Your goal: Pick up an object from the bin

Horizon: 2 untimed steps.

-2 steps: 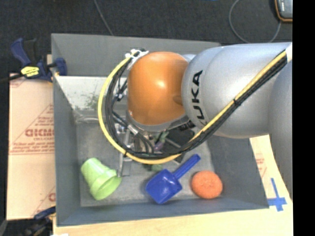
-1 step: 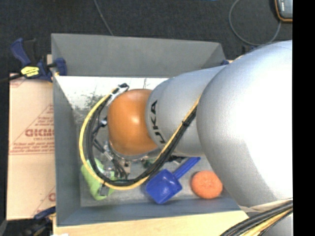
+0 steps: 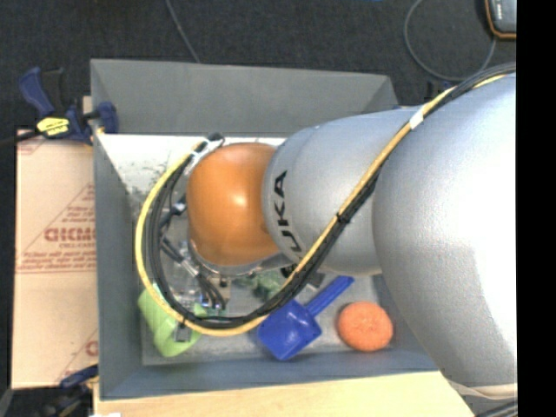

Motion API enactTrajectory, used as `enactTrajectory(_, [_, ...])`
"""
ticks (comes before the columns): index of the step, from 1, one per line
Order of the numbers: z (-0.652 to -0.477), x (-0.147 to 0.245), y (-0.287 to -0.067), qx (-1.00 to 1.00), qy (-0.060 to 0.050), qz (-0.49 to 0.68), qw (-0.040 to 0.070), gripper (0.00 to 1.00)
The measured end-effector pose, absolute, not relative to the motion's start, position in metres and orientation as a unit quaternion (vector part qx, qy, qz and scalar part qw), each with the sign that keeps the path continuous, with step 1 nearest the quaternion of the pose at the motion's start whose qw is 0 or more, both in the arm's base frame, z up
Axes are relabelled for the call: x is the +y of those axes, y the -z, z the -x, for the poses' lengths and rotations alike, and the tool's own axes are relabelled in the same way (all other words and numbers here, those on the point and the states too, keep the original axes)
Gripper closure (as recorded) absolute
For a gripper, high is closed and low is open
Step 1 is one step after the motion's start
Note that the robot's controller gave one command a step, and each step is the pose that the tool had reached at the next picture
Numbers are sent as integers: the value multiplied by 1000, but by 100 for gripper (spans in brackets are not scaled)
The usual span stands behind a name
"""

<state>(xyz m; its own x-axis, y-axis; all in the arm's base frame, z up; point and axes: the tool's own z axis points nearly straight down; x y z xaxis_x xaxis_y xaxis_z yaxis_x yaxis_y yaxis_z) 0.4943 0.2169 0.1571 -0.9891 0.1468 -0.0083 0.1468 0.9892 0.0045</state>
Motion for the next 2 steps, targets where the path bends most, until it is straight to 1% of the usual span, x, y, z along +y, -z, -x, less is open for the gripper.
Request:
enactTrajectory(1, [-496,215,-103,977,0,-212,-1,0])
enactTrajectory(2, [-485,230,-83,993,-2,-122,12,0])
